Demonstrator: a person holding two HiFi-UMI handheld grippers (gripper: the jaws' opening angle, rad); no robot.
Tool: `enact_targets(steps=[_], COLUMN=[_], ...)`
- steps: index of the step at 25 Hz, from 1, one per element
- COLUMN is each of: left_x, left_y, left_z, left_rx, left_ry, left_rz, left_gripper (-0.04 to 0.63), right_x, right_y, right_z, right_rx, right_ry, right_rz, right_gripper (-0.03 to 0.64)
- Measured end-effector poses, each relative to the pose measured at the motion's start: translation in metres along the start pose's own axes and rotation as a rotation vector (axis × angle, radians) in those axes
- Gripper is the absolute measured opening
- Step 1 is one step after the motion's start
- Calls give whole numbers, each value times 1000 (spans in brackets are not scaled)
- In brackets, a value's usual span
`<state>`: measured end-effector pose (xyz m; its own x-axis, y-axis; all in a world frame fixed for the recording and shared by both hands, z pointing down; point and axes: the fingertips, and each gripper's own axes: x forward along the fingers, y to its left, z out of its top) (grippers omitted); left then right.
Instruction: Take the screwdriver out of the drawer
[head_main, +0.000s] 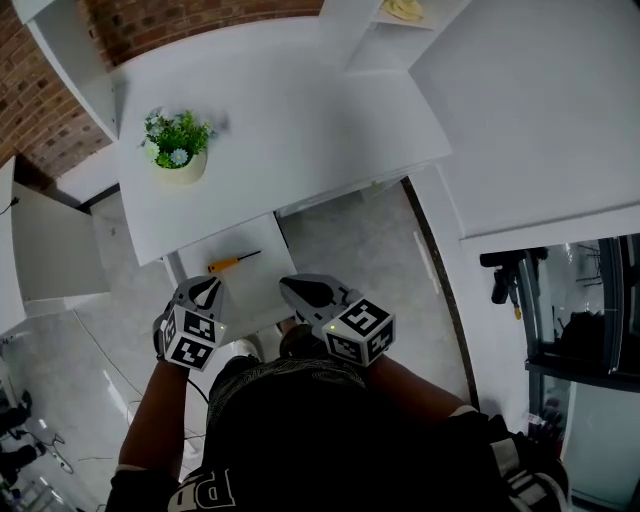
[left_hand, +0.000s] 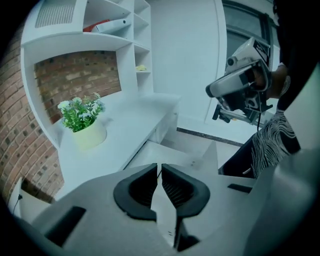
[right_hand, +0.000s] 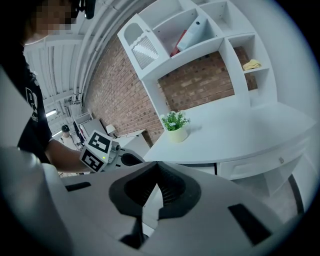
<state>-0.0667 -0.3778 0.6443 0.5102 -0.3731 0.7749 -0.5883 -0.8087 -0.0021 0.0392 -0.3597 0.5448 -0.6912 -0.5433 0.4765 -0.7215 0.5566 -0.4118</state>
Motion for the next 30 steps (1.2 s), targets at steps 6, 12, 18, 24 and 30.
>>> enact_targets(steps=[6,12,18,24,30], left_x=[48,105,144,177,205], left_y=[3,3,7,18,22], left_z=[-13,-45,-68,-85,-102], left_rx=[97,164,232,275,295], left_ry=[88,222,314,365,416], left_rz=[-23,-80,-121,-109,-113], left_gripper=[20,21,101,101,101], right_x=[5,3,3,3,2], right_y=[-19,-38,-52,-63,-81], right_z=[-9,-16,-28,-36,-53], right_rx=[33,72,125,163,212], right_ry=[12,9,19,34,51], right_rz=[-9,-24,-42,-42,-53], right_gripper=[4,5,4,5,5])
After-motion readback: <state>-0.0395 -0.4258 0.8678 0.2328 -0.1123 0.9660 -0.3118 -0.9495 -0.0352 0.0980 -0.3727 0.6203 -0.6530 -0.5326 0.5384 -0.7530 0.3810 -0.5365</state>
